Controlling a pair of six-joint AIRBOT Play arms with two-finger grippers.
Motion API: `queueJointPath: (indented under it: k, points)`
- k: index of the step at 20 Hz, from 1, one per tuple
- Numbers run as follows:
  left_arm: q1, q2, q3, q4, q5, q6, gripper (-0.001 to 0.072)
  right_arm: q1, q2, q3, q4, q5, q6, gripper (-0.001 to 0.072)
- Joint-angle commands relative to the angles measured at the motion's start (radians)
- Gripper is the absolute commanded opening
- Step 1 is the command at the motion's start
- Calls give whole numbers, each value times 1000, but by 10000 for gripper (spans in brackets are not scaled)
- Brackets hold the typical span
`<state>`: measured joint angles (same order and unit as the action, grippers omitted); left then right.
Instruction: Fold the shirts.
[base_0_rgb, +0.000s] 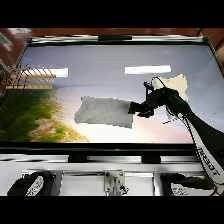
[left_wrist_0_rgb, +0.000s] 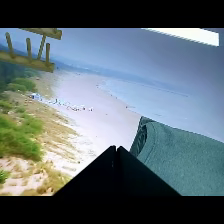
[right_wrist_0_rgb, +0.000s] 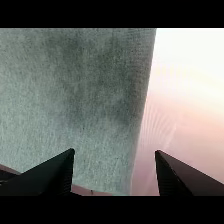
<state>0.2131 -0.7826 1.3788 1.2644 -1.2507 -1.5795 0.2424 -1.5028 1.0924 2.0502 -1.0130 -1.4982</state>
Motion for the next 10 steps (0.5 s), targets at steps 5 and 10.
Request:
queueJointPath:
  k: [5,10]
  points:
    - [-2,-22,0,-24,11,0,36,-9,-125,-10,175,41,-128,624]
    - [-3,-54,0,-71,11,0,36,-21,-114,74,341,97,-324,61]
